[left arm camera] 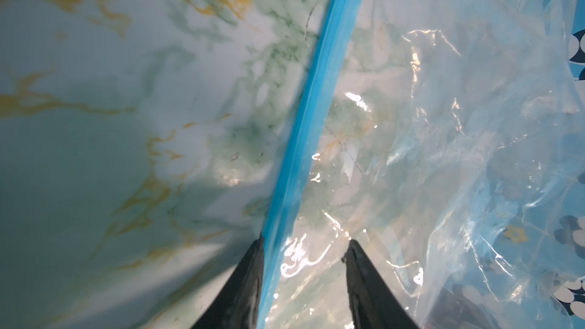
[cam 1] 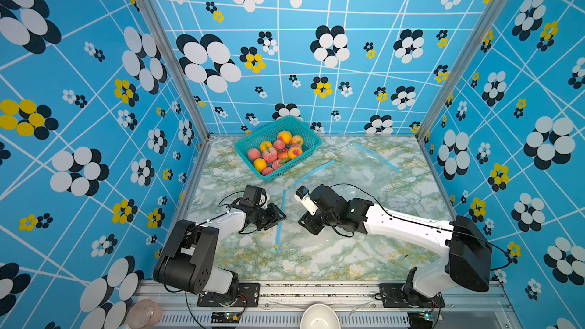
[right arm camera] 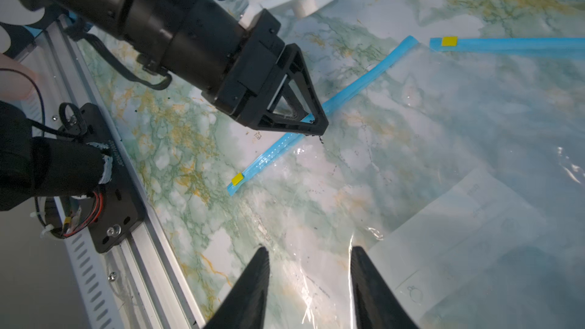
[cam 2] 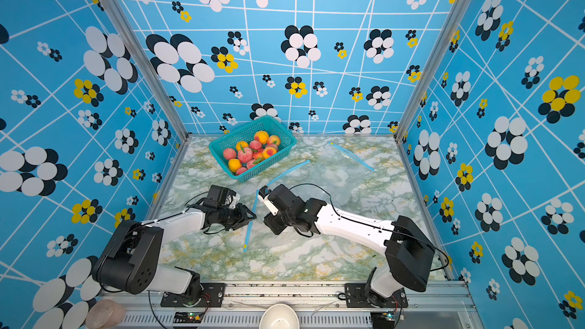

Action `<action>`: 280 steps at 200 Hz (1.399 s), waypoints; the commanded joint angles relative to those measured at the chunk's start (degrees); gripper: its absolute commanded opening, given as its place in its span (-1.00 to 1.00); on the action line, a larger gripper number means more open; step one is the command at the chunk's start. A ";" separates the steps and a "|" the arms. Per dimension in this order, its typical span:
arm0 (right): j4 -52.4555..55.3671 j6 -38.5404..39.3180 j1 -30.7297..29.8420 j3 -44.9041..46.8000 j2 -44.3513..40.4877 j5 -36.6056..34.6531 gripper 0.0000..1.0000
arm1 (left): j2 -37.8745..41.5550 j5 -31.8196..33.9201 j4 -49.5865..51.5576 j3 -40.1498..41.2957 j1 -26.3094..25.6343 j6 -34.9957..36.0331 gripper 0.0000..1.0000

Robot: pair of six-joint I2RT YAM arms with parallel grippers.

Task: Place the peach in a zip-top bag and seal the zipper
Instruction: Pick up the zipper food storage bag.

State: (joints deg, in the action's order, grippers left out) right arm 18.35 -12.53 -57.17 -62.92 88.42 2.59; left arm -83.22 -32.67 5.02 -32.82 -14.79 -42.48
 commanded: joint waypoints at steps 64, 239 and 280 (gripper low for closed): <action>-0.95 -5.15 2.18 0.51 1.40 -2.85 -0.11 | 1.45 -8.30 -6.76 -0.89 -0.18 -5.53 -0.11; -3.50 -14.02 9.78 3.53 -2.00 0.22 -0.10 | -1.19 4.42 7.03 -7.00 -7.29 5.91 -0.21; -3.58 -14.27 9.78 3.36 -2.13 -0.04 -0.10 | -1.93 8.11 6.15 -5.73 -8.59 7.14 -0.37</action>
State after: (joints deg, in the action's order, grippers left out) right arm 15.57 -25.98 -47.53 -60.36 87.92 2.28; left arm -84.29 -27.90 10.48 -39.18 -22.55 -37.60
